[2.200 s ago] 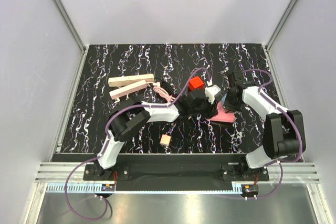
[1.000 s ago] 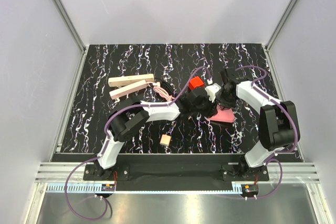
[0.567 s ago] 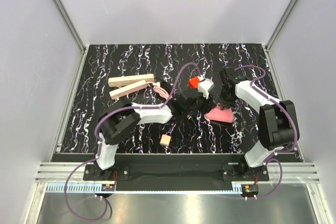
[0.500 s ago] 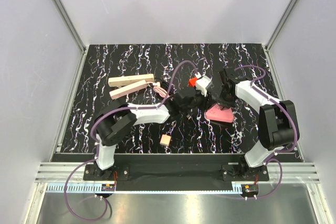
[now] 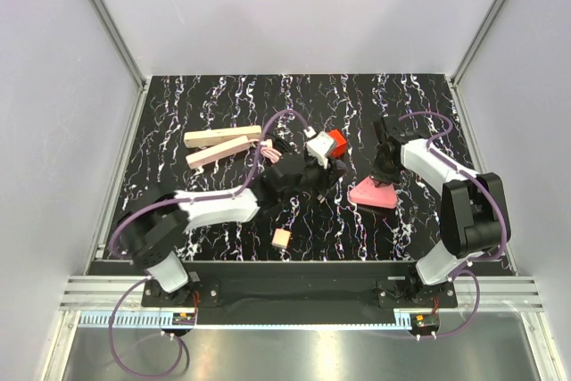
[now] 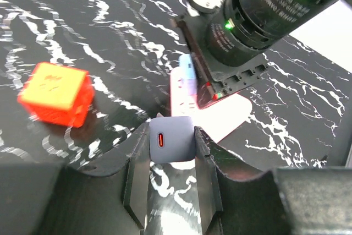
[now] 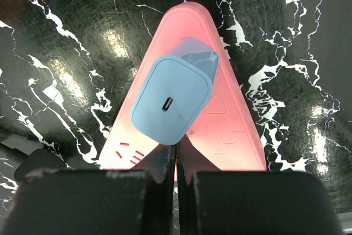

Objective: Pull the plug off the socket

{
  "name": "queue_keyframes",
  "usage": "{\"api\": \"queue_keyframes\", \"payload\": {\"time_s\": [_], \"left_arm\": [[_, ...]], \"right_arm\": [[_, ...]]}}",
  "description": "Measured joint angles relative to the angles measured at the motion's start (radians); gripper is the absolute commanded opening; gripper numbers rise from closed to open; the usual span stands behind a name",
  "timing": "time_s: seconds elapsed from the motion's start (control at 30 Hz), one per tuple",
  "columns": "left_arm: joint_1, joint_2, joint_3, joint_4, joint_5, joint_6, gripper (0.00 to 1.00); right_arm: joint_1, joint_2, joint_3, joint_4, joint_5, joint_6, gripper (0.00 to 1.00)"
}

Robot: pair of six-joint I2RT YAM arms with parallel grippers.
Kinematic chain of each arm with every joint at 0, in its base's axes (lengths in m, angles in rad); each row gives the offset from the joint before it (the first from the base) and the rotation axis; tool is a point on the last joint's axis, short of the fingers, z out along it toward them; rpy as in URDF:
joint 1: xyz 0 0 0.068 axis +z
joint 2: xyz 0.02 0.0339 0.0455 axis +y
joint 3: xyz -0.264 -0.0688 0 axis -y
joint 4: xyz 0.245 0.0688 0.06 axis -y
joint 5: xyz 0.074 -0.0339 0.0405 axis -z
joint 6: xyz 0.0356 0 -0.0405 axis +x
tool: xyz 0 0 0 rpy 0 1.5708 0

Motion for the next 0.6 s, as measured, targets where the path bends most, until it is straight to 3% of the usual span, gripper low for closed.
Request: {"api": "queue_keyframes", "payload": {"time_s": [0.27,0.6], "left_arm": [[0.001,-0.277,-0.039,-0.270,-0.045,-0.067,0.00],[0.027,-0.582,-0.082,-0.916,-0.092,-0.276,0.00]], "right_arm": [[0.000,-0.042,-0.039,0.048,-0.002,-0.009,0.00],[0.000,-0.075,-0.074,0.079,-0.004,-0.020,0.00]]}}
